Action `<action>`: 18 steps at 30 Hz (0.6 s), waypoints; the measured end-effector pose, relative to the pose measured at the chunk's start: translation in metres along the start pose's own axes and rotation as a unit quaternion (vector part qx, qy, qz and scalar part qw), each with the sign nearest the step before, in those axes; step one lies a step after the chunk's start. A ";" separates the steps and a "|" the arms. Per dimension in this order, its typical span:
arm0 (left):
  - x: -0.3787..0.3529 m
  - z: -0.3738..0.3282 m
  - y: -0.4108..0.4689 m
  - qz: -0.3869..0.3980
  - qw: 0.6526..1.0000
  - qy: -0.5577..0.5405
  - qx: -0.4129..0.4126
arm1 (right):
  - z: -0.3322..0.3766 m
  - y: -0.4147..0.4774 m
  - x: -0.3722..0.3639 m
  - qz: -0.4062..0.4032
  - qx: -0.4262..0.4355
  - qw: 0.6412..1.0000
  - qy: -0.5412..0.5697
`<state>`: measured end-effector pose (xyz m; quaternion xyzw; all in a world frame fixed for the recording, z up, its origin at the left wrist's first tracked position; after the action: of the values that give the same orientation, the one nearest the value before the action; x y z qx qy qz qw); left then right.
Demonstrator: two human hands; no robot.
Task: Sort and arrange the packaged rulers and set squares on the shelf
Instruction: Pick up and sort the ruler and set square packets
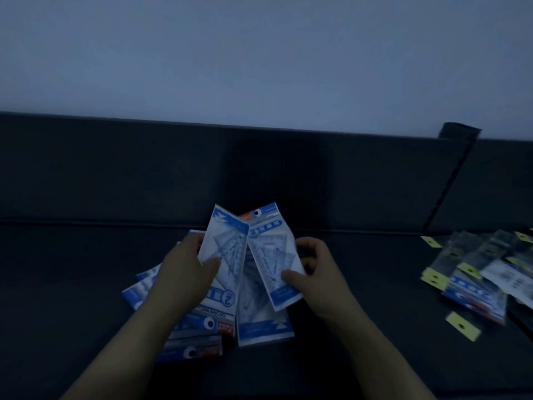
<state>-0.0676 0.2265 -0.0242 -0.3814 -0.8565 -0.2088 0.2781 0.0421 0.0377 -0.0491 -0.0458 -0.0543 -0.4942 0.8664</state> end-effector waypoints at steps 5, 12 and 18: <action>0.007 0.024 -0.003 0.016 0.997 0.068 0.024 | -0.003 -0.010 -0.027 0.037 0.005 0.987 -0.158; 0.003 -0.002 -0.004 -0.030 0.973 0.209 -0.097 | 0.011 -0.020 -0.012 -0.045 0.117 0.898 -0.421; -0.044 -0.053 -0.004 0.024 0.953 0.223 -0.205 | 0.012 -0.031 0.035 -0.108 0.092 0.878 -0.457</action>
<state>-0.0292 0.1707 -0.0127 -0.3943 -0.7022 -0.4529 0.3826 0.0324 -0.0064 -0.0312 -0.1807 -0.4940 -0.5015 0.6869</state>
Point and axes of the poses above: each hand's wrist, its own y-axis towards the middle knuckle, its own x-axis out of the back of the hand, z = x × y, the point moved 5 cm from there along y, towards the middle knuckle, and after that the axes turned 4 degrees about y, right-handed, at the moved point
